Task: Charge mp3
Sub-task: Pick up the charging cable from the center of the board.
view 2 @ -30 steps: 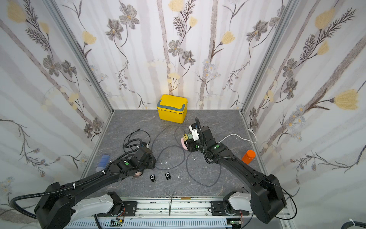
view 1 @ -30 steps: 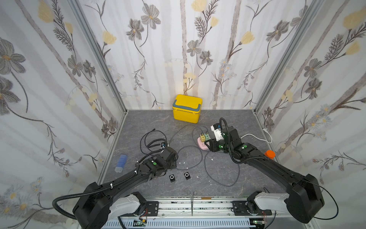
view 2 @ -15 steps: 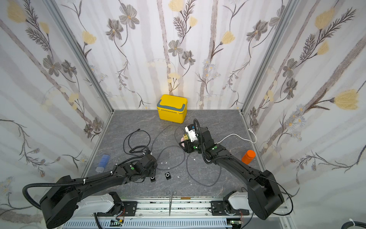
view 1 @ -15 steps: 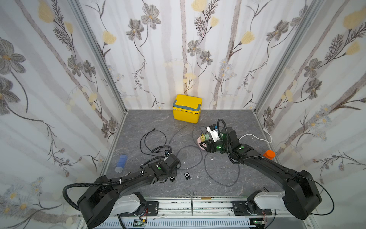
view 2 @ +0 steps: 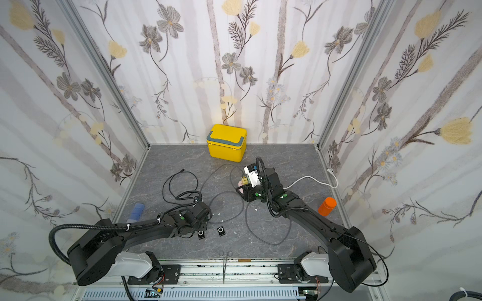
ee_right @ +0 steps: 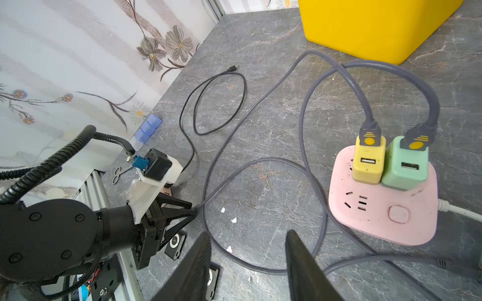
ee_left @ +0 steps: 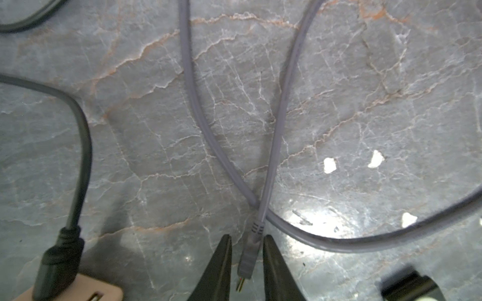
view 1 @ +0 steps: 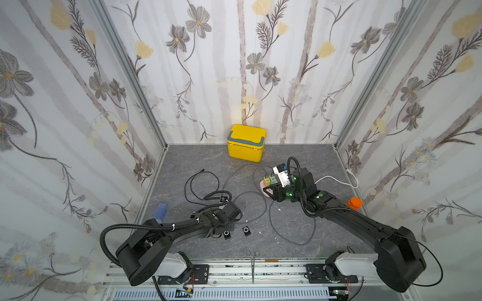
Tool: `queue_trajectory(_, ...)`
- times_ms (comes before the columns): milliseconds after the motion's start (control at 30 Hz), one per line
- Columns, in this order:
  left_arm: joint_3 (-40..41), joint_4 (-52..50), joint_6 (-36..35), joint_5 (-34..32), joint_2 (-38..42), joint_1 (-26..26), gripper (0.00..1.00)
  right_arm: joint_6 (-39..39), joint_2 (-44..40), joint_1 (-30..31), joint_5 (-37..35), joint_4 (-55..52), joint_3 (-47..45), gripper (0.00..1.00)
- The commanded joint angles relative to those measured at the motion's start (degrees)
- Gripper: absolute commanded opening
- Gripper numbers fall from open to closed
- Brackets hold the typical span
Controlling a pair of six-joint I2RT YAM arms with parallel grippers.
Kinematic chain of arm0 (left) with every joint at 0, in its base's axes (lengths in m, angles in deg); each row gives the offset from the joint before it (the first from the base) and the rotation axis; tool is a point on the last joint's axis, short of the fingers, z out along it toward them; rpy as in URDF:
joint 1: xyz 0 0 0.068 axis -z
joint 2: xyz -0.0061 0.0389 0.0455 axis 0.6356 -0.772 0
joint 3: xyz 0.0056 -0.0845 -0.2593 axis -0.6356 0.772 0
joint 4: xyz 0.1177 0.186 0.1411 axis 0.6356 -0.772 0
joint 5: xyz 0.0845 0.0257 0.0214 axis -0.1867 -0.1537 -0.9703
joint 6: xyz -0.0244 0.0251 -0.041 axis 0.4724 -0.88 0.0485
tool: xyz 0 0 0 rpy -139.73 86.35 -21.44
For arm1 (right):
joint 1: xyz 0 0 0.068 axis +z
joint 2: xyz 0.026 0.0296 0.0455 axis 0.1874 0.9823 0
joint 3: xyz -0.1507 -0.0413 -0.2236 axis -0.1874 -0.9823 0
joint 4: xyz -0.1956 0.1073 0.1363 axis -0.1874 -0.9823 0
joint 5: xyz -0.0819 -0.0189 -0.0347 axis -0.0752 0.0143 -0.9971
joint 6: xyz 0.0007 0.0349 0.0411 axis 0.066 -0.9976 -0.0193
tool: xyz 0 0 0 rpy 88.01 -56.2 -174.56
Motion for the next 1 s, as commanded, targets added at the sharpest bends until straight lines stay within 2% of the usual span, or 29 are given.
queue_trajectory(0, 0.2, 1.3, -0.7, 0.0, -0.2, 0.0, 0.17, 0.3, -0.7, 0.0, -0.3, 2.0, -0.4, 0.47)
queue_trajectory(200, 1.1, -0.2, 0.1, 1.9, 2.6, 0.0, 0.00, -0.2, -1.1, 0.0, 0.9, 2.7, -1.4, 0.46)
queue_trajectory(300, 0.5, -0.8, -2.0, 4.5, 8.8, -0.4, 0.00, -2.6, -1.1, 0.0, 6.5, 7.6, -3.8, 0.48)
queue_trajectory(467, -1.7, 3.6, -8.9, 18.8, 18.6, -1.5, 0.00, -13.2, -0.4, 0.3, 17.2, 26.3, -12.4, 0.51)
queue_trajectory(533, -3.3, 3.4, -10.1, 21.4, 20.0, -2.0, 0.00, -15.5, -0.3, 0.8, 18.6, 30.9, -14.3, 0.51)
queue_trajectory(600, -4.8, 2.8, -11.6, 24.3, 20.7, -2.9, 0.00, -15.7, -0.4, 1.7, 17.9, 31.8, -14.8, 0.52)
queue_trajectory(733, -6.5, 5.8, -14.9, 35.1, 21.0, -3.2, 0.00, -16.4, 0.1, 3.5, 18.5, 34.9, -15.0, 0.54)
queue_trajectory(967, -10.3, 9.8, -17.9, 43.8, 18.4, -3.3, 0.00, -18.3, 2.2, 5.7, 19.8, 37.9, -15.6, 0.55)
